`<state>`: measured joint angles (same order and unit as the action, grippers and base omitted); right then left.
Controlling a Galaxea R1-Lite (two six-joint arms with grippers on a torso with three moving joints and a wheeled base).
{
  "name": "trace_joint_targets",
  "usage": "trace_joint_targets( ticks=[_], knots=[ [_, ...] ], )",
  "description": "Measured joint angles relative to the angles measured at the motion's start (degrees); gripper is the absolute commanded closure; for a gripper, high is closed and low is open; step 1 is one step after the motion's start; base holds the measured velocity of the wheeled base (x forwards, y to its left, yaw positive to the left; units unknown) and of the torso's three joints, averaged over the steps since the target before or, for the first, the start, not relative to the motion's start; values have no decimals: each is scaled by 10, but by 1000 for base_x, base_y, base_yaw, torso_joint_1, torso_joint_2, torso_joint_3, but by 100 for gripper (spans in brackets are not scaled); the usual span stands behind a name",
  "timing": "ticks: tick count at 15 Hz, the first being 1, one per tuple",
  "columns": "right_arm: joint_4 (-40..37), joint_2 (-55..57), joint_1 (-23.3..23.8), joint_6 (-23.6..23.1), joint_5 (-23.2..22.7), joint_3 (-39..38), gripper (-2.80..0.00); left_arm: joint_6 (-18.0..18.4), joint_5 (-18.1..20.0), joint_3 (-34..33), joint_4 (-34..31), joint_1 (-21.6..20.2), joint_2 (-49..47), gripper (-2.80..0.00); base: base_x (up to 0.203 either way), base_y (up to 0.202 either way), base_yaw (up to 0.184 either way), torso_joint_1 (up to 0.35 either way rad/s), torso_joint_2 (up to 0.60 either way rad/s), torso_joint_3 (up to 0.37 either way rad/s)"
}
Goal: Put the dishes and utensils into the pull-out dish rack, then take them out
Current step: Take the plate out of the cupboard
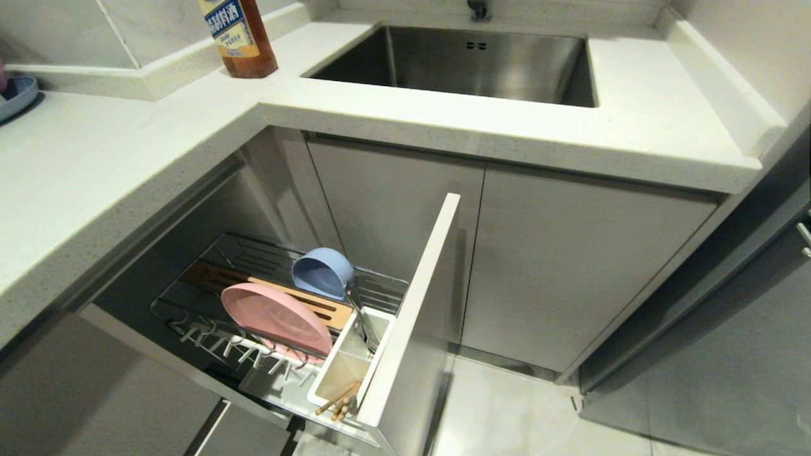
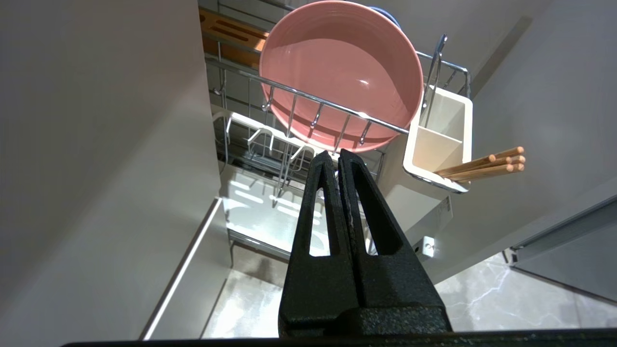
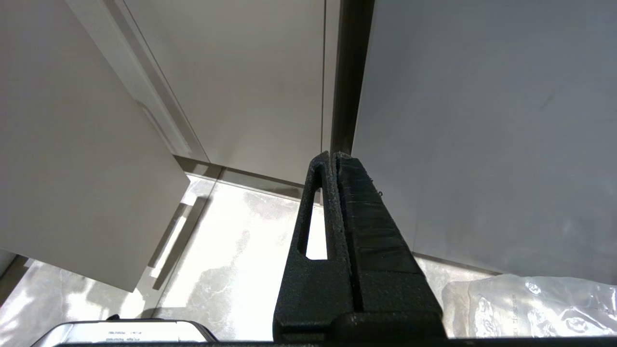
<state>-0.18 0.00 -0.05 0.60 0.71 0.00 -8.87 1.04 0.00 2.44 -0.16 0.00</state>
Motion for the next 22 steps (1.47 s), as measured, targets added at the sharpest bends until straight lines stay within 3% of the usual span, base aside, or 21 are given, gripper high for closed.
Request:
trace_joint_targets(
  ticks=[22],
  knots=[
    [0,0,0,0,0,0,0,-5,2,0,-1,0,0,0,0,0,0,0,0,0]
  ],
)
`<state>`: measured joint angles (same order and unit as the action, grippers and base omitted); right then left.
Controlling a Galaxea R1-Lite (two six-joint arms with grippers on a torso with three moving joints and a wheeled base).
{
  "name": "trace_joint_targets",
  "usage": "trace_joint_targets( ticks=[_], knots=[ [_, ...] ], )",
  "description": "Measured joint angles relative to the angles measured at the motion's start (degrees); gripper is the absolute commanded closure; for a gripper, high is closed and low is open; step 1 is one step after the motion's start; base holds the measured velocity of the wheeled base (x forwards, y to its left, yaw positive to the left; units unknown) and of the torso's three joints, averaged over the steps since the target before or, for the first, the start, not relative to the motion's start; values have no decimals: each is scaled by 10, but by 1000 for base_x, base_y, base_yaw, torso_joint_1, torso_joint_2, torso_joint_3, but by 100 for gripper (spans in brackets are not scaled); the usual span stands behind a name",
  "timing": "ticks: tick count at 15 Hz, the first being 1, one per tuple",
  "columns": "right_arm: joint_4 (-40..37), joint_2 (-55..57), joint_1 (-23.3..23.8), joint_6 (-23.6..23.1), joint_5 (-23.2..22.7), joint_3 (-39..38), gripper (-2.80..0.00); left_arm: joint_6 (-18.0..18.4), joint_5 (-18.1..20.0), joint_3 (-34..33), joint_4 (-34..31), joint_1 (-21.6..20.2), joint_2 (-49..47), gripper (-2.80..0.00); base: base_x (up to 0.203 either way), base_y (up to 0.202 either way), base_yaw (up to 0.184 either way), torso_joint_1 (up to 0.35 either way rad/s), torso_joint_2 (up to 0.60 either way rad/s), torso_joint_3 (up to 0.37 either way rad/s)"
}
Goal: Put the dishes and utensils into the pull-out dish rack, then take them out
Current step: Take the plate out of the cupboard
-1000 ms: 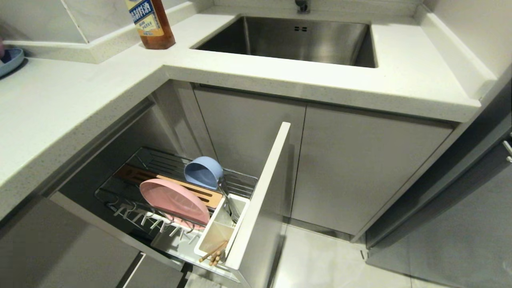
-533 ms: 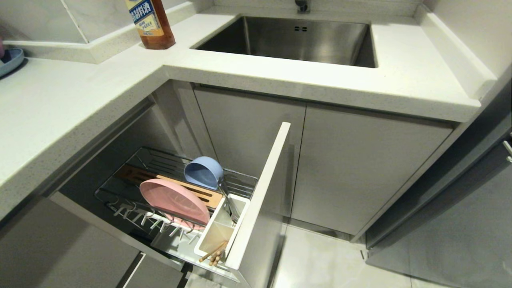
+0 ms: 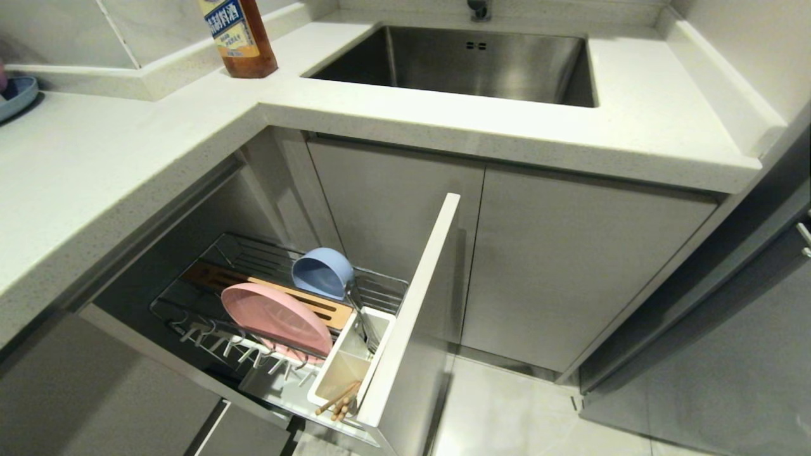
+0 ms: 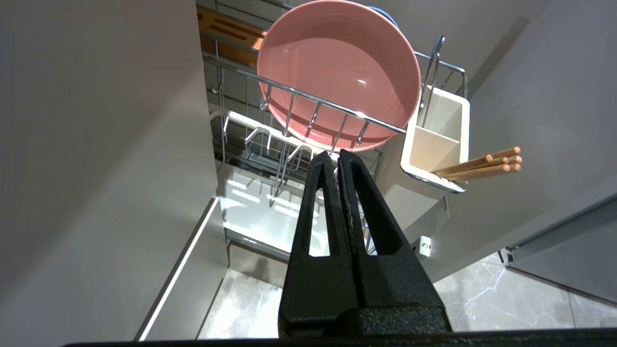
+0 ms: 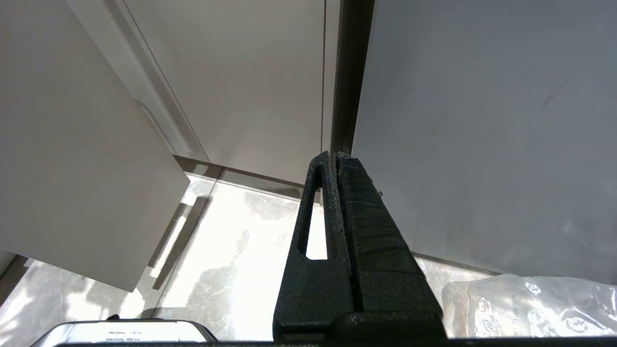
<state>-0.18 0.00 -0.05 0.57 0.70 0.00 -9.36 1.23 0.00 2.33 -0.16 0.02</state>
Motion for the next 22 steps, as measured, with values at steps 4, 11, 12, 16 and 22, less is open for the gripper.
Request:
trace_joint_targets(
  ticks=[4,11,12,16,22],
  knots=[
    [0,0,0,0,0,0,0,3,1,10,19,0,0,0,0,0,0,0,0,0],
    [0,0,0,0,0,0,0,4,54,219,-22,0,-34,0,0,0,0,0,0,0],
    [0,0,0,0,0,0,0,4,58,262,-32,0,-57,0,0,0,0,0,0,0],
    [0,0,0,0,0,0,0,2,76,409,-49,0,-182,0,0,0,0,0,0,0],
    [0,0,0,0,0,0,0,-102,78,642,-90,7,-401,0,0,0,0,0,0,0]
  ],
)
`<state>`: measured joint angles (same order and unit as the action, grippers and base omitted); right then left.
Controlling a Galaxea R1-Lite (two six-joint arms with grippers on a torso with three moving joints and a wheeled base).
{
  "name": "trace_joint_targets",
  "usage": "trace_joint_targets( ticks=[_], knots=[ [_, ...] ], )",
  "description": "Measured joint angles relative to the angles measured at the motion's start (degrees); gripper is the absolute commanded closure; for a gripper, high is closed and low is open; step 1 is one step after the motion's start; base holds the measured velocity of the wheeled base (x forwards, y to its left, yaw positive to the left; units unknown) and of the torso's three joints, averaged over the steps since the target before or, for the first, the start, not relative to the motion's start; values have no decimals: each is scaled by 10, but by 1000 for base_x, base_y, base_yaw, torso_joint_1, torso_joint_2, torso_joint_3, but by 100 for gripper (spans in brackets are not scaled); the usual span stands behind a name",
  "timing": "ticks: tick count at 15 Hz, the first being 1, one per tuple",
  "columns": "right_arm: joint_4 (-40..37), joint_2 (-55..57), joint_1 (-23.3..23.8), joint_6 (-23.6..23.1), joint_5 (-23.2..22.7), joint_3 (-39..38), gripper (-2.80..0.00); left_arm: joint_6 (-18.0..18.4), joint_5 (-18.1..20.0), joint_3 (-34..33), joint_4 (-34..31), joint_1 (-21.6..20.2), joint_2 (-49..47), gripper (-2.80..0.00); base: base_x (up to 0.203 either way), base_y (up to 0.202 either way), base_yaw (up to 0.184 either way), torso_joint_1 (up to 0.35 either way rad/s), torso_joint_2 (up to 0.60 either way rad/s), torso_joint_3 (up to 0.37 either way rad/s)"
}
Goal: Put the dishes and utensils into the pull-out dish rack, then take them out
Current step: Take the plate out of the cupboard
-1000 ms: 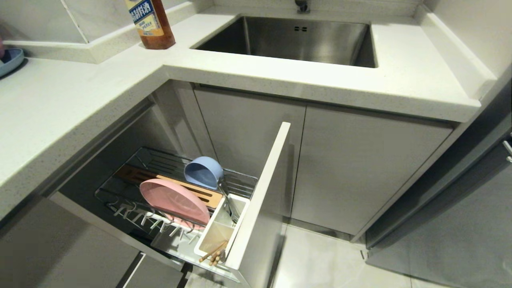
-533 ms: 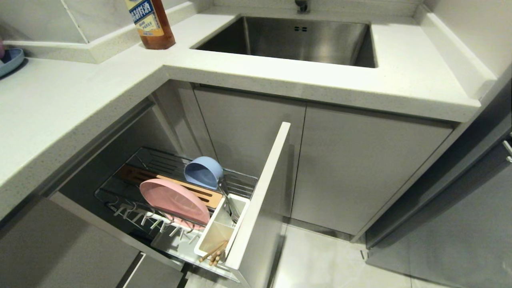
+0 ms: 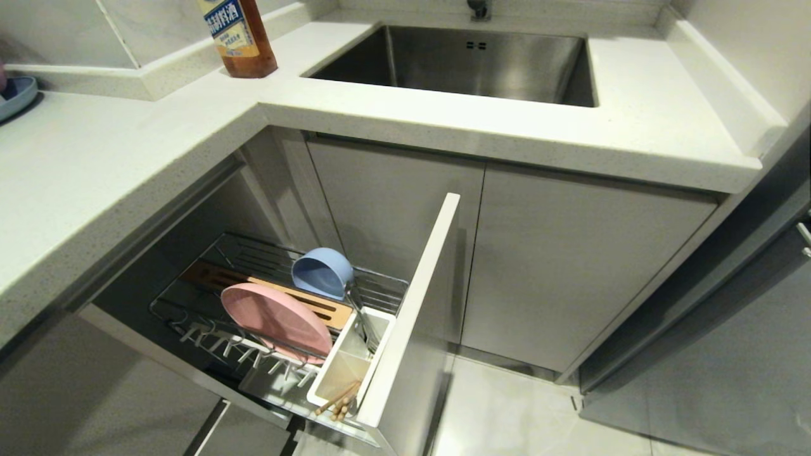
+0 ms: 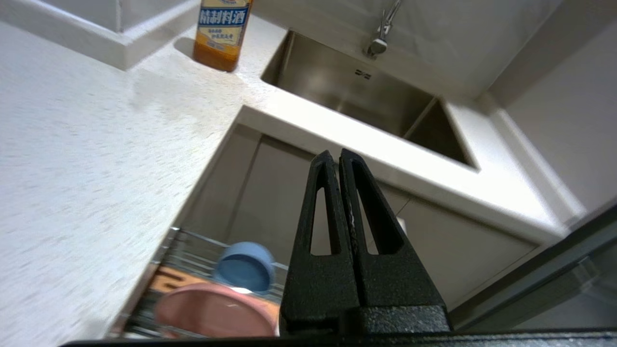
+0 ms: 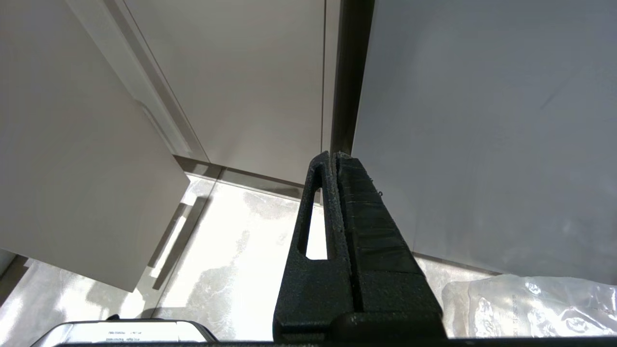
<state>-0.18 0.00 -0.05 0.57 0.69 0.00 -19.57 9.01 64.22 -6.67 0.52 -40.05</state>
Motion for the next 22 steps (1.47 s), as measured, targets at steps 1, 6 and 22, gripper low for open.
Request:
trace_joint_targets(
  ticks=[1,6,22],
  knots=[
    [0,0,0,0,0,0,0,-26,0,44,-26,2,-30,0,0,0,0,0,0,0],
    [0,0,0,0,0,0,0,-113,-48,212,-203,77,-145,0,0,0,0,0,0,0],
    [0,0,0,0,0,0,0,-336,-375,238,-446,382,-360,0,0,0,0,0,0,0]
  ],
)
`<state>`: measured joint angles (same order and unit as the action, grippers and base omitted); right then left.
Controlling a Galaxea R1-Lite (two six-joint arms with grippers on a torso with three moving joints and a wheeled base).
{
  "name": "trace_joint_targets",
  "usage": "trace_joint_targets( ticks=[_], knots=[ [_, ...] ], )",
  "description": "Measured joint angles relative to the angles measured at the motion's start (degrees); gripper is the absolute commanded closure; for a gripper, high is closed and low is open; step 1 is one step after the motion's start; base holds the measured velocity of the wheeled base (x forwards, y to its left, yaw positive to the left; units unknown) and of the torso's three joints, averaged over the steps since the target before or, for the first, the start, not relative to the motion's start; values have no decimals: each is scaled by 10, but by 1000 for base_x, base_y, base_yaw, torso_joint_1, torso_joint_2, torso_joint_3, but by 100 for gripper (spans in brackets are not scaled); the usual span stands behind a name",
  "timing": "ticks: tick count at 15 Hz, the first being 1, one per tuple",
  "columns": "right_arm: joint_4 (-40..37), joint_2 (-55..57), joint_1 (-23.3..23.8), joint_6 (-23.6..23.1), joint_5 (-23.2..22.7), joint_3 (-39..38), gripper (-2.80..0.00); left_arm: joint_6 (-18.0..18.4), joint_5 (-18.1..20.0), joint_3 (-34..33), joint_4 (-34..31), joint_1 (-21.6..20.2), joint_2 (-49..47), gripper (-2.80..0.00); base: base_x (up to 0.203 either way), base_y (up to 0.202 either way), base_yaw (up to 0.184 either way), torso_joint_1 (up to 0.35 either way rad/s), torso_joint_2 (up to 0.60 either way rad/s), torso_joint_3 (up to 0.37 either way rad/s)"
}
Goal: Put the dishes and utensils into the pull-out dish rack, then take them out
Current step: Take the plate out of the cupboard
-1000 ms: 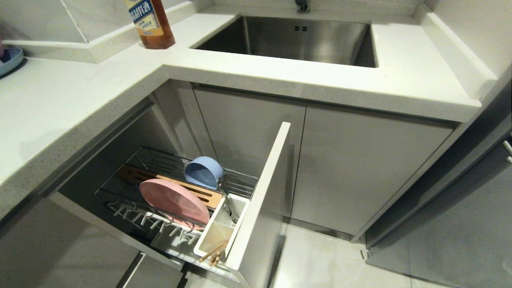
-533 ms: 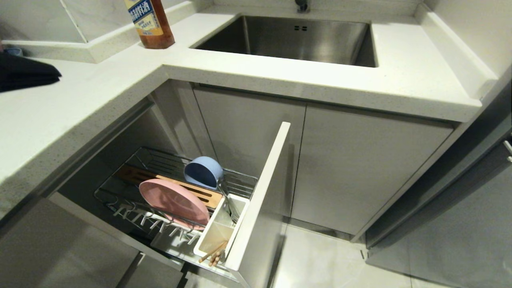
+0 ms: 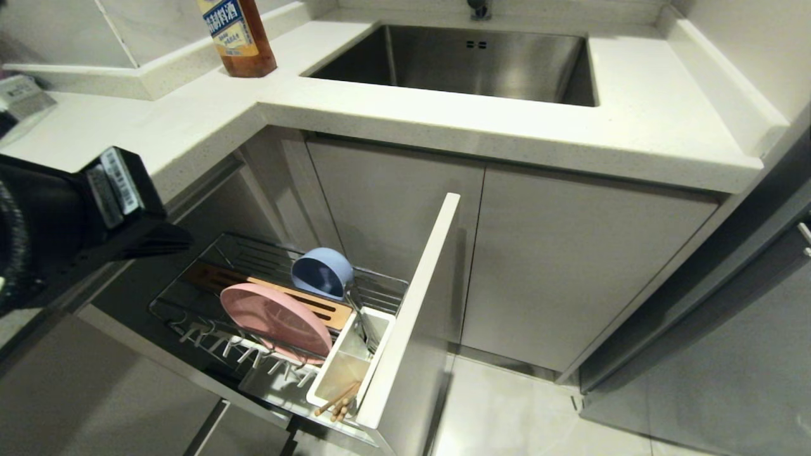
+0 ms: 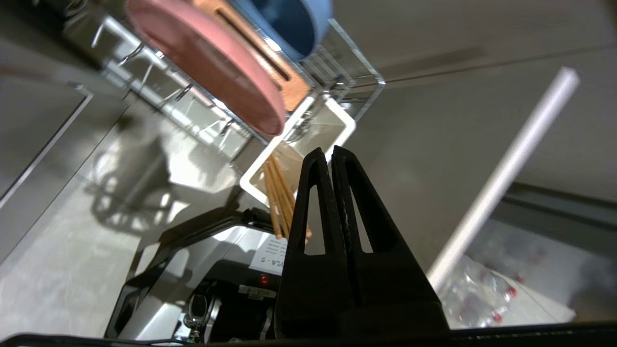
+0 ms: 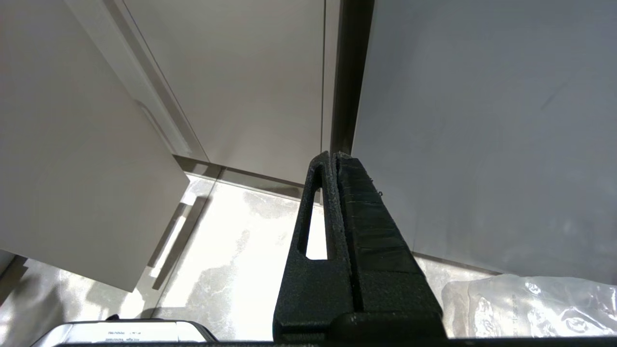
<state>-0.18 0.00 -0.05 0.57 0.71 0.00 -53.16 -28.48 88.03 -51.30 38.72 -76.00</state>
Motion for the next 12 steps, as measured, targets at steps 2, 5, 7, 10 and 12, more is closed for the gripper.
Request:
trace_joint_targets(
  ticks=[2,5,7,10,12],
  knots=[
    [0,0,0,0,0,0,0,-23,-14,-14,7,1,-26,0,0,0,0,0,0,0],
    [0,0,0,0,0,0,0,-46,-44,-44,44,1,-69,0,0,0,0,0,0,0],
    [0,0,0,0,0,0,0,-59,-68,-69,77,2,-99,0,0,0,0,0,0,0],
    [0,0,0,0,0,0,0,-62,-123,-111,138,1,-144,0,0,0,0,0,0,0],
    [0,0,0,0,0,0,0,-63,-136,-123,156,-1,-168,0,0,0,0,0,0,0]
  ],
)
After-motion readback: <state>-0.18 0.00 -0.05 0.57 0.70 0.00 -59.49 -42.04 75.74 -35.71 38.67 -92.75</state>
